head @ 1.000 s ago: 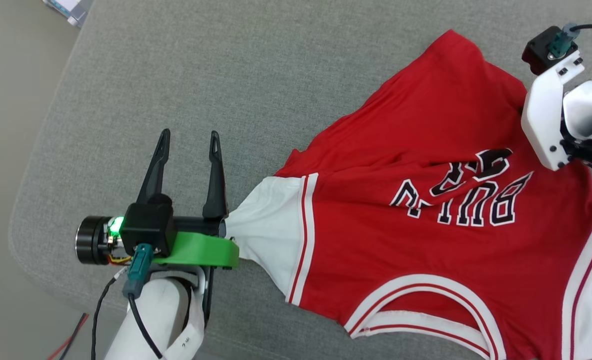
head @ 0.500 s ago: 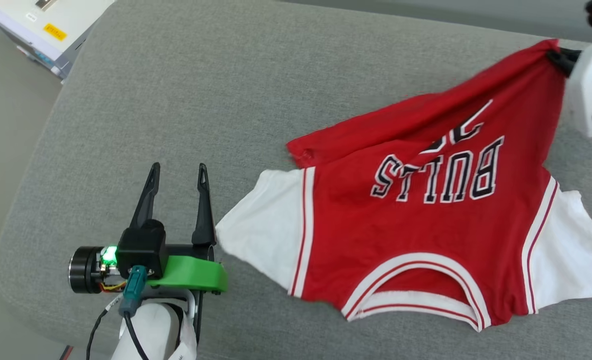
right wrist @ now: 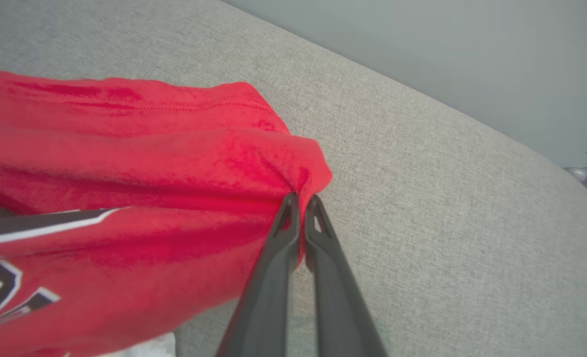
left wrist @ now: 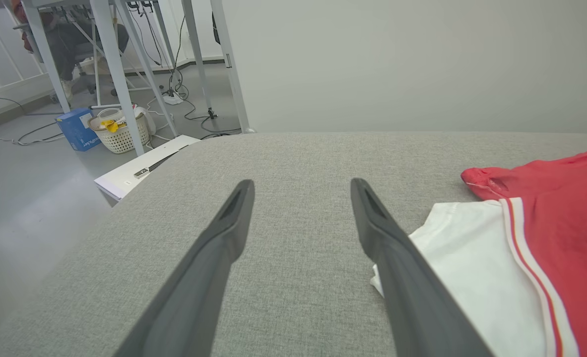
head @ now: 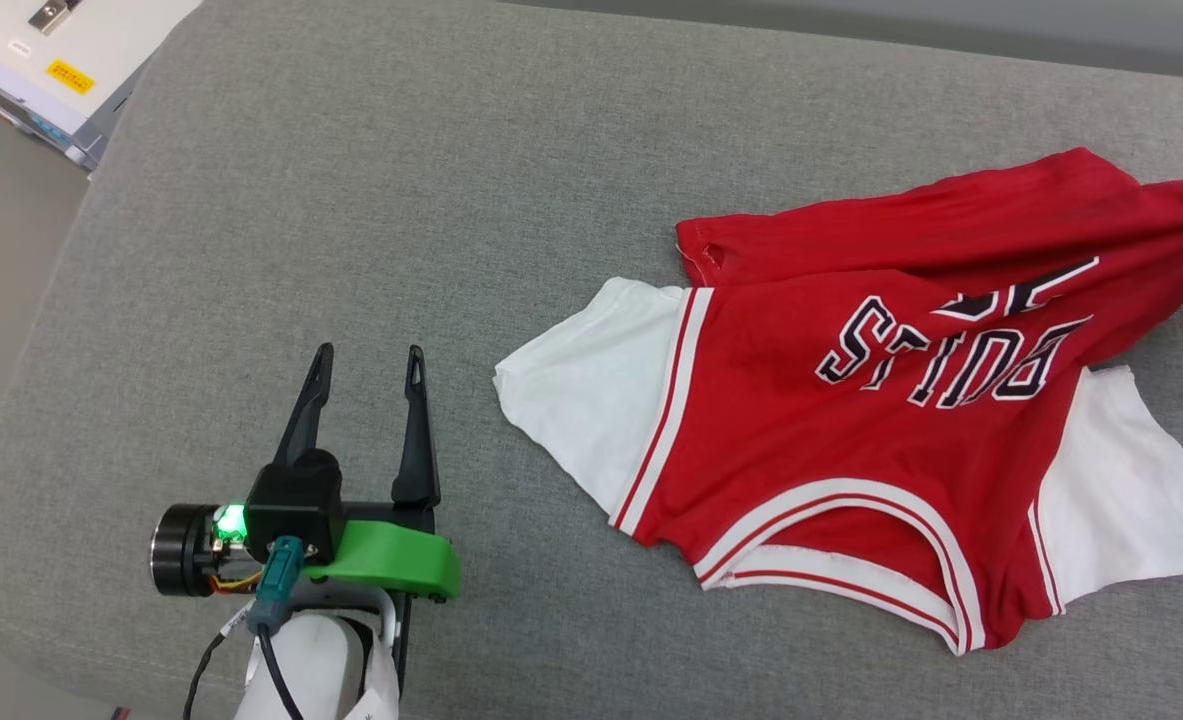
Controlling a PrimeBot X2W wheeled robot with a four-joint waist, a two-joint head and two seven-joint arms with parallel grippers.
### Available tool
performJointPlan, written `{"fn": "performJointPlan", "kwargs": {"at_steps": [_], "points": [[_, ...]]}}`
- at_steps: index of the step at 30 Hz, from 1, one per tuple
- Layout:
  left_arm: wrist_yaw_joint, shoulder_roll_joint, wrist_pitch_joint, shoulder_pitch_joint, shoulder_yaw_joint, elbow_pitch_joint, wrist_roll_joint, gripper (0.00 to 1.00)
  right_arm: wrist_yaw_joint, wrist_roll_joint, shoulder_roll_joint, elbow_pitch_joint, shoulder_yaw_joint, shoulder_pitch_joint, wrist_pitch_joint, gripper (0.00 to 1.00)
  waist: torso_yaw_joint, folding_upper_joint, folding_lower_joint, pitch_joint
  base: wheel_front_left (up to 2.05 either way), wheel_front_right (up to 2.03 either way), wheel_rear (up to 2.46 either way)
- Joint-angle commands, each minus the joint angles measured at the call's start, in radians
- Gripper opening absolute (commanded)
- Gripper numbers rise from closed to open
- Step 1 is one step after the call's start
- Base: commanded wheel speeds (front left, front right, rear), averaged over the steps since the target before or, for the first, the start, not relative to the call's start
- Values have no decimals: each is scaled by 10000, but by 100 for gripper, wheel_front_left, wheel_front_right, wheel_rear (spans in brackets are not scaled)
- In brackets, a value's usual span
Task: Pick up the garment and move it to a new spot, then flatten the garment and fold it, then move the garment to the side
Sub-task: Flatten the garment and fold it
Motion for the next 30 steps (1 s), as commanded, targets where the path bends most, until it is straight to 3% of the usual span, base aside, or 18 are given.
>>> {"fn": "performJointPlan", "kwargs": {"at_steps": [1, 2, 3, 4, 5, 9, 14, 15, 20, 24, 30], "points": [[-81, -55, -57, -7, 26, 61, 121, 100, -7, -93, 271, 308, -4, 203, -153, 0, 9, 63, -1, 70, 0, 0, 0], [-98, -64, -57, -24, 33, 89, 134, 100, -7, -158, 421, 504, 32, 252, -172, 0, 9, 63, -1, 78, 0, 0, 0], [-119, -74, -57, -33, 41, 133, 151, 100, -7, -171, 611, 744, 45, 324, -165, 16, 4, 63, -1, 74, 0, 0, 0], [-131, -81, -57, -32, 52, 168, 162, 100, -7, -143, 759, 900, 38, 383, -165, 41, -5, 63, -1, 53, 0, 0, 0], [-141, -89, -57, -23, 71, 212, 174, 100, -7, -116, 914, 1070, 29, 438, -193, 100, -19, 63, -1, 7, 0, 0, 0], [-188, -77, -57, 105, 178, 397, 205, 100, -7, -116, 1184, 1373, -25, 570, -823, 100, -121, 63, -1, -294, 0, 0, 0], [-321, 125, -57, 146, 457, 512, 175, 100, -7, -481, 1152, 1683, -149, 689, -2543, 100, -314, 63, -1, -814, 0, 0, 0], [-426, 252, -57, 96, 612, 520, 111, 100, -7, -591, 1174, 1821, -337, 729, -3344, 100, -413, 63, -1, -1012, 0, 0, 0], [-1028, 786, -57, -444, 867, 575, -86, 100, -7, -735, 1415, 1557, -1024, 1002, -4083, 100, -640, 63, -1, -1294, 0, 0, 0], [-1689, 1316, 130, -1297, 961, 918, -537, 100, -7, -1462, 1405, 480, -2370, 1291, -4132, 100, -838, 63, -1, -1350, 0, 0, 0], [-2157, 2153, 1926, -2771, 247, 1166, -1390, 100, -7, -3149, 1740, -1559, -4817, 3111, -4136, 100, -1055, 63, -1, -1385, 0, 0, 0]]}}
